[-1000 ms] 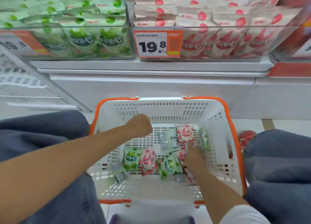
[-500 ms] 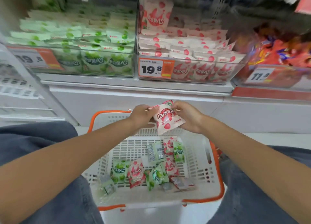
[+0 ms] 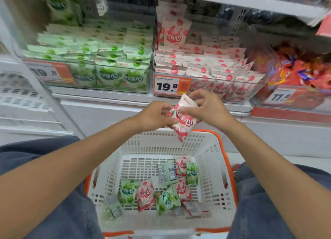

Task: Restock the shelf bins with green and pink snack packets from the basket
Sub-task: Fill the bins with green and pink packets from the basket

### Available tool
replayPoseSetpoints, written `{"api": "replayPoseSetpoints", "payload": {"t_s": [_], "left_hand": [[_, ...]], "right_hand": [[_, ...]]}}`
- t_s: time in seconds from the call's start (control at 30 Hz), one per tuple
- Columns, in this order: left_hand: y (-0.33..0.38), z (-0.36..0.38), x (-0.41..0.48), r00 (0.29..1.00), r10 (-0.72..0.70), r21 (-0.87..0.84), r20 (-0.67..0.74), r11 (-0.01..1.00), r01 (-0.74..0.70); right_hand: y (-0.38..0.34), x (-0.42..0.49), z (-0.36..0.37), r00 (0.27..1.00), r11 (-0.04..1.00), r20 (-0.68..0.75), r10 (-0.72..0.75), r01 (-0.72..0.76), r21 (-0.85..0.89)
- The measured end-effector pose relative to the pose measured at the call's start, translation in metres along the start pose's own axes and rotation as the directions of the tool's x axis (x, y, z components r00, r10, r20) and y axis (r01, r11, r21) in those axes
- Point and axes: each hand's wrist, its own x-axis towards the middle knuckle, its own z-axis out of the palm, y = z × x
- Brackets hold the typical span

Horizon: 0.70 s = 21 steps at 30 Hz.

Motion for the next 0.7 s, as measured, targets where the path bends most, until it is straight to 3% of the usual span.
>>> {"api": "replayPoseSetpoints", "payload": {"t_s": [0.1, 0.2, 0.27, 0.37, 0.53, 0.6, 0.7], "left_hand": [[0.008, -0.001, 0.004, 0.990, -0.055, -0.215, -0.127, 0.976, 0.026], [0.016, 0.000, 0.003, 0.972, -0.033, -0.246, -0.234, 0.969, -0.027], [0.019, -0.001, 0.005, 0.959, 0.016, -0.154, -0.282, 0.986, -0.062], [0.041, -0.017, 0.009, 0.907, 0.201, 0.085, -0.371, 0.980, -0.182], [0.084, -0.073, 0.049, 0.695, 0.379, 0.408, -0.611, 0.903, -0.134], [0.090, -0.096, 0.079, 0.713, 0.366, 0.507, -0.598, 0.862, -0.018], [0.093, -0.114, 0.115, 0.813, 0.176, 0.559, -0.555, 0.802, 0.208]], "right_hand": [[0.000, 0.007, -0.008, 0.993, 0.910, -0.049, 0.105, -0.076, 0.408], [-0.002, 0.003, -0.007, 0.991, 0.812, 0.067, 0.114, -0.132, 0.568], [-0.006, 0.001, -0.007, 0.994, 0.833, 0.046, 0.102, -0.110, 0.542], [-0.025, 0.012, -0.018, 0.998, 0.865, -0.035, 0.042, -0.019, 0.501], [-0.073, 0.069, -0.041, 0.975, 0.855, -0.222, -0.011, 0.125, 0.504], [-0.087, 0.098, -0.039, 0.956, 0.884, -0.291, -0.026, 0.158, 0.440], [-0.099, 0.133, -0.027, 0.928, 0.930, -0.371, -0.036, 0.167, 0.329]]}}
